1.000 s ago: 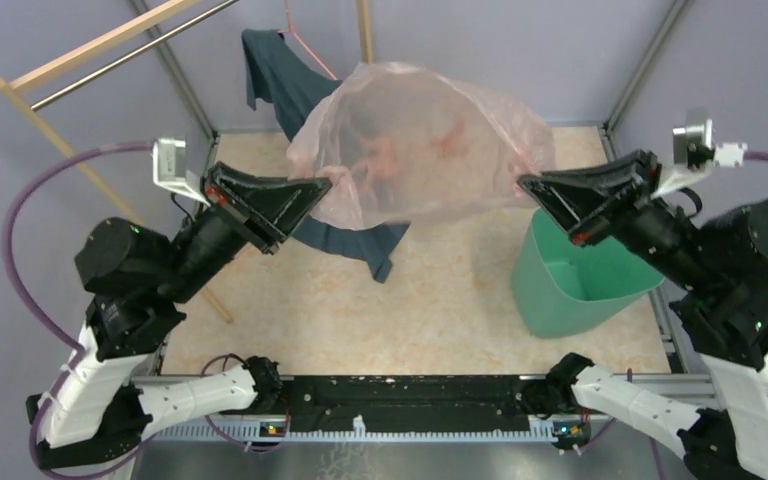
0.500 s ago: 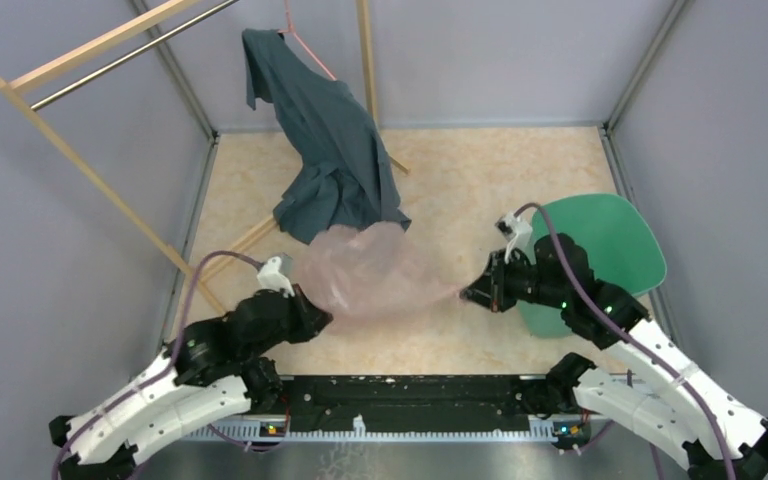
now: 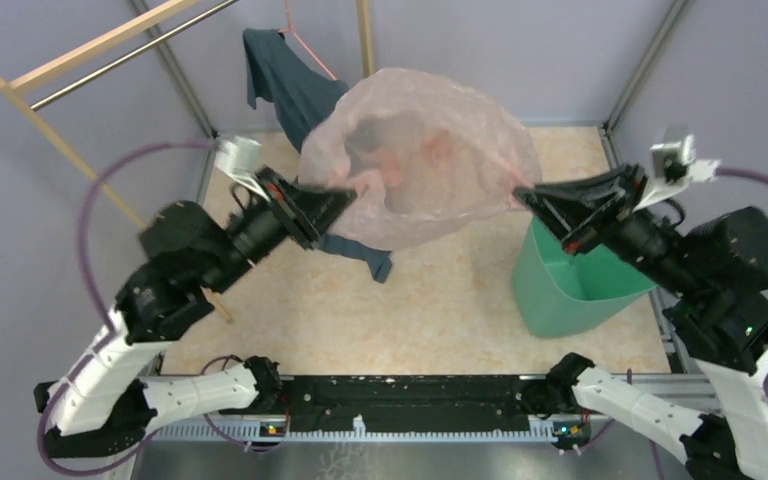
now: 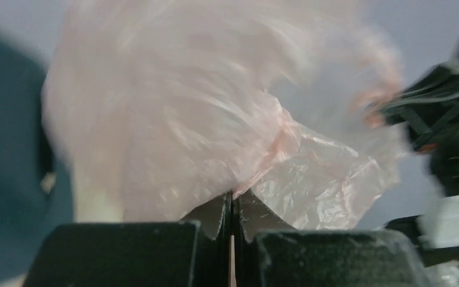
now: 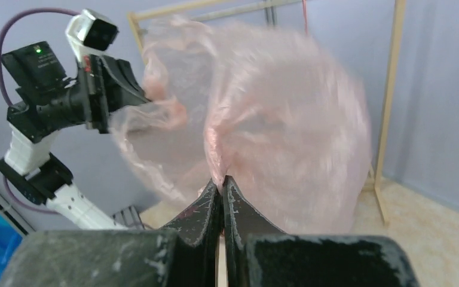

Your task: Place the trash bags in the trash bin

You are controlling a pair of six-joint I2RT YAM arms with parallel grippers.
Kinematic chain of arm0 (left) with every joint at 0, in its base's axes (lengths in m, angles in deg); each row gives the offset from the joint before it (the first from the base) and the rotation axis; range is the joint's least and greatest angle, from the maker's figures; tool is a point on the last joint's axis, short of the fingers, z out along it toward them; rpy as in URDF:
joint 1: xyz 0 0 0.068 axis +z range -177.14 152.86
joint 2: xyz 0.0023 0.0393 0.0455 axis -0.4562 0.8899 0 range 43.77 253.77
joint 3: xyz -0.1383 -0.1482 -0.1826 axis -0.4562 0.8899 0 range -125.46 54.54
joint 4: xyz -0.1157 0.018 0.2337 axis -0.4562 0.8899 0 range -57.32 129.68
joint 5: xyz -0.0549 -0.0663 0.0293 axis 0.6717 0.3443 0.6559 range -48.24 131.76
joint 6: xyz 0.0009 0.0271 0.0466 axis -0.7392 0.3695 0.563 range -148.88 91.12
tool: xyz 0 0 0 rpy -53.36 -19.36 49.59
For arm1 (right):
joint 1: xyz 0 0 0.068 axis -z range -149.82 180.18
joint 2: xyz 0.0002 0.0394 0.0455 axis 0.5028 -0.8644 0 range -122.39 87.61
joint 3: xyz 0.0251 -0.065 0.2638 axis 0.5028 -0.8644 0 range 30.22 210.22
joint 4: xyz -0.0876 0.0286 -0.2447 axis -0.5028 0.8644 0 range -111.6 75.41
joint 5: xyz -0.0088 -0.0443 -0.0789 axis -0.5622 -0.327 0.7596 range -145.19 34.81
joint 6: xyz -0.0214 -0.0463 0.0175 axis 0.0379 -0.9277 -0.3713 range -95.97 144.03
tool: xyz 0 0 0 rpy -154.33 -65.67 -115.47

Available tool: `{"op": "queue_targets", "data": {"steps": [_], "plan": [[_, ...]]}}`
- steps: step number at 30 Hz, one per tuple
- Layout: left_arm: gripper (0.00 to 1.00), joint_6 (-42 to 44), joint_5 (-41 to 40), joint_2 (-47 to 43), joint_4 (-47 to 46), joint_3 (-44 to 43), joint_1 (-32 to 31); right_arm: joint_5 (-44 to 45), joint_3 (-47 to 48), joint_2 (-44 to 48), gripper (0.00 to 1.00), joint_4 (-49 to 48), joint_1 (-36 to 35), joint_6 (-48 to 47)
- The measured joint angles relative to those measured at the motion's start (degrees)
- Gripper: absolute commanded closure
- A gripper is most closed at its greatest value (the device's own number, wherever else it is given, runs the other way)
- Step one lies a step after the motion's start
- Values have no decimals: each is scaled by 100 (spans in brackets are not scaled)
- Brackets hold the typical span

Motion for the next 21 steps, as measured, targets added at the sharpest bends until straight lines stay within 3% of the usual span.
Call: {"op": "queue_targets", "data": {"steps": [4, 8, 11, 13, 15, 19, 21], "plan": [[100, -511, -804, -962, 431, 2618, 7, 79, -1893, 946, 100, -160, 0, 188], [100, -1768, -944, -1187, 1451, 4981, 7, -155, -4177, 1010, 100, -31, 0, 793], [100, -2087, -857, -1386, 1987, 5670, 7, -212, -4968, 918, 100, 566, 0, 1075], [100, -1950, -929, -1499, 1974, 5366, 13, -136, -4605, 741, 100, 935, 0, 997], [100, -1491, -1010, -1047, 2013, 4105, 15, -24, -3491, 284, 100, 1174, 0, 776], [100, -466, -769, 861, 1679, 175, 20, -57, -278, -835, 100, 898, 0, 254], [100, -52, -282, 1740, 1211, -1622, 11, -111, 605, -935, 100, 566, 0, 105]]}}
